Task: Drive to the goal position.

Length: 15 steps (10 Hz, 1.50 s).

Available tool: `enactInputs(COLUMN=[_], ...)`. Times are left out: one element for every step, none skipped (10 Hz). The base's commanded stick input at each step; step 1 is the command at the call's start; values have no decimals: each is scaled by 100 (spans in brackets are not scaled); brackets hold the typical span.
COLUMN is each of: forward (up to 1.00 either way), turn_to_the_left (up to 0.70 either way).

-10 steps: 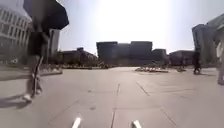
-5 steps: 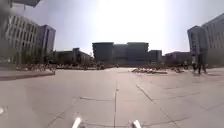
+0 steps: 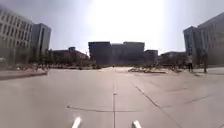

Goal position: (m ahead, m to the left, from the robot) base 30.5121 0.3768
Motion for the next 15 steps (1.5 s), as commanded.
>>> enactInputs(forward=[100, 100, 100, 100, 100, 100, 100, 100, 100, 100, 100, 100, 100, 100, 100], turn_to_the_left=[0, 0, 0, 0, 0, 0, 0, 0, 0, -40, -40, -14, 0, 0, 0])
